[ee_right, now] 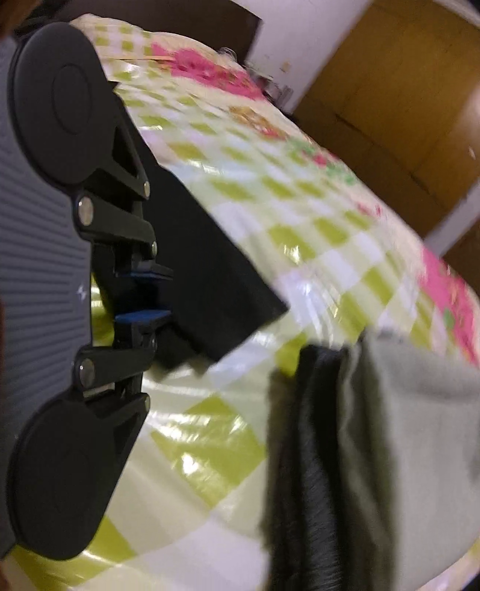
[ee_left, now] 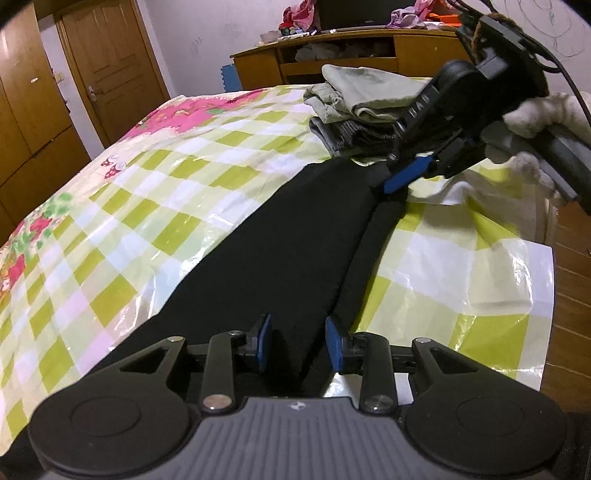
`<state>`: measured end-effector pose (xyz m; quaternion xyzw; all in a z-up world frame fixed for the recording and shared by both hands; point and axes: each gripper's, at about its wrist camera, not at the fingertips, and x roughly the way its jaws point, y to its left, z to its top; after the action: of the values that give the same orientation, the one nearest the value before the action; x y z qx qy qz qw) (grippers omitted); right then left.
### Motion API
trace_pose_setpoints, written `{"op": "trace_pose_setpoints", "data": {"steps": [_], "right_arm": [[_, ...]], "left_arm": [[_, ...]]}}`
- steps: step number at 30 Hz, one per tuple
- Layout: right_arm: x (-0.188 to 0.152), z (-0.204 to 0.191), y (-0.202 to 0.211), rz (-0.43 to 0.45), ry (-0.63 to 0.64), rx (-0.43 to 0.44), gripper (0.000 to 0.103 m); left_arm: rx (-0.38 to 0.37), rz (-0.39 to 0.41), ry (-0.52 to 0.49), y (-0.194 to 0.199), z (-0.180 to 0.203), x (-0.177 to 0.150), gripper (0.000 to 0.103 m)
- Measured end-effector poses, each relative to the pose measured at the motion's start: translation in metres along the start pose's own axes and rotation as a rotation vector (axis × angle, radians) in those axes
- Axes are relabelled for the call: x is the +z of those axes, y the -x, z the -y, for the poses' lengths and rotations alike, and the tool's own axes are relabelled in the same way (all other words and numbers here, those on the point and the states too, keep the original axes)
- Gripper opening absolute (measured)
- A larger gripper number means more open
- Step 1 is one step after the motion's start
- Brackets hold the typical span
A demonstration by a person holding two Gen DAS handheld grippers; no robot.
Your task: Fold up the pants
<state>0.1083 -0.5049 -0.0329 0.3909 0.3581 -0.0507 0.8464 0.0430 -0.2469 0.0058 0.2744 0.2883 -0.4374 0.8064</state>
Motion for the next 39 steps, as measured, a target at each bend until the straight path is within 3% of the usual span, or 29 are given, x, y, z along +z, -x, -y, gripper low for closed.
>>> {"op": "trace_pose_setpoints", "data": {"steps": [3, 8, 9, 10, 11, 15, 19, 21, 24, 28, 32, 34, 39], "right_arm": [[0.001, 0.012, -0.005, 0.023, -0.109, 0.076, 0.027], [0.000, 0.016, -0.016, 0.042, -0.138, 0.086, 0.032], [0.000, 0.016, -0.015, 0.047, -0.134, 0.091, 0.026], [0.001, 0.013, -0.013, 0.055, -0.118, 0.096, 0.012], [0.002, 0.009, -0.009, 0.075, -0.103, 0.106, 0.007], [0.010, -0.004, 0.012, 0.121, -0.080, 0.202, 0.005], [0.012, -0.024, 0.043, 0.156, -0.037, 0.288, 0.004], [0.007, -0.028, 0.053, 0.157, -0.026, 0.292, 0.003], [-0.006, -0.007, 0.047, 0.121, -0.072, 0.224, 0.003], [-0.018, 0.018, 0.021, 0.072, -0.147, 0.135, 0.009], [-0.016, 0.024, 0.018, 0.103, -0.209, 0.193, 0.012], [-0.013, 0.027, 0.015, 0.109, -0.227, 0.214, 0.024], [-0.009, 0.016, -0.004, 0.072, -0.225, 0.243, 0.026]], "left_arm": [[-0.002, -0.001, 0.004, -0.001, -0.001, -0.001, 0.046], [0.003, 0.009, 0.009, 0.002, -0.002, -0.001, 0.046], [0.007, 0.013, 0.009, 0.003, -0.003, -0.001, 0.046], [0.008, 0.016, 0.010, 0.004, -0.003, 0.000, 0.046], [0.010, 0.019, 0.011, 0.006, -0.004, 0.001, 0.046], [0.026, 0.057, 0.011, 0.024, -0.008, 0.010, 0.046], [0.020, 0.087, 0.008, 0.040, -0.007, 0.014, 0.052], [0.013, 0.066, 0.002, 0.034, -0.004, 0.009, 0.053], [-0.006, 0.017, 0.010, 0.020, 0.000, -0.002, 0.053], [-0.013, -0.018, -0.001, 0.017, 0.003, -0.012, 0.053], [0.004, -0.024, 0.018, 0.019, -0.002, -0.018, 0.053], [0.021, -0.028, 0.035, 0.019, -0.004, -0.021, 0.053], [0.041, 0.015, 0.028, 0.022, -0.001, -0.018, 0.053]]}}
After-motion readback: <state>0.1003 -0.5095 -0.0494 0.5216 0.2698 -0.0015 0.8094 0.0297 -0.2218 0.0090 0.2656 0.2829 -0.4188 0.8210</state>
